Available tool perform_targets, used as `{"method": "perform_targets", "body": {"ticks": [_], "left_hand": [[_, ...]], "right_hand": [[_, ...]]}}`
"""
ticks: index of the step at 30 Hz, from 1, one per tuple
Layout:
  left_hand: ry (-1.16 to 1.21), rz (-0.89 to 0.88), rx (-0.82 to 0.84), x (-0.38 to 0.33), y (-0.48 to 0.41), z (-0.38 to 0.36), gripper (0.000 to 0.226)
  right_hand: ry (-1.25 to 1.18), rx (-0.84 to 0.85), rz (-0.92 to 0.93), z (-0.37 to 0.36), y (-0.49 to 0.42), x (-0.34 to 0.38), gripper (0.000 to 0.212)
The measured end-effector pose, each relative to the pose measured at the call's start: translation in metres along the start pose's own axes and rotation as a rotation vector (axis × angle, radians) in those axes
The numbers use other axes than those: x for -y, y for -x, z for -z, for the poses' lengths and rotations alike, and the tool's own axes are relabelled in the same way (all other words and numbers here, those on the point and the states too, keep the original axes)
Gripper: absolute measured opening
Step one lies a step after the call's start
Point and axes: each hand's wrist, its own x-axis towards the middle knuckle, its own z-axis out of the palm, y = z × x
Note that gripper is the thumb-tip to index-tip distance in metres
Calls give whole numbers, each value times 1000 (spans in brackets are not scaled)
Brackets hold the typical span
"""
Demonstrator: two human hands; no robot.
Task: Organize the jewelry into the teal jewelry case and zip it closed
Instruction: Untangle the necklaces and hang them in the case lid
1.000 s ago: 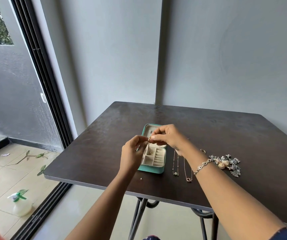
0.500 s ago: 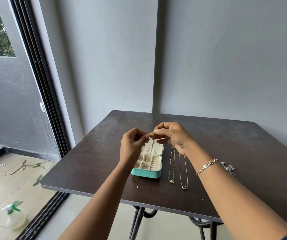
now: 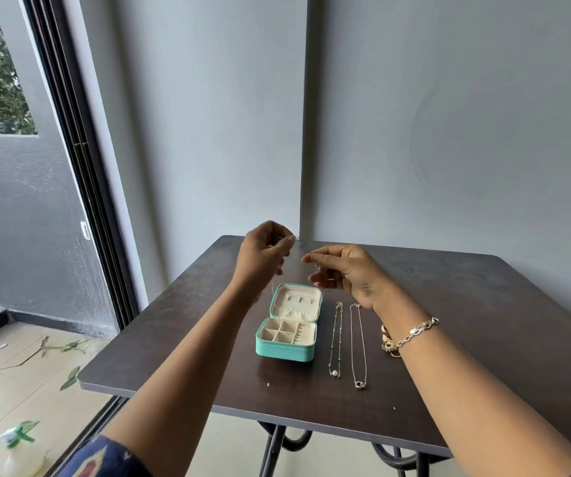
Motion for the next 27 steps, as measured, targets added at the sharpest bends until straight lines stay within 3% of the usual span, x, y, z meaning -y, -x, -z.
{"method": "perform_targets", "body": {"ticks": [13,20,27], "left_hand": [[142,-38,-223,-43,-19,14,23],[236,146,-287,-21,-5,15,22],[279,305,-201,11,28,-2,20]], "right_hand": [[50,-99,-4,41,21,10,7],[-18,-197,-93,76,33,27,7],[80,-244,-170,112,36,51,9]]}}
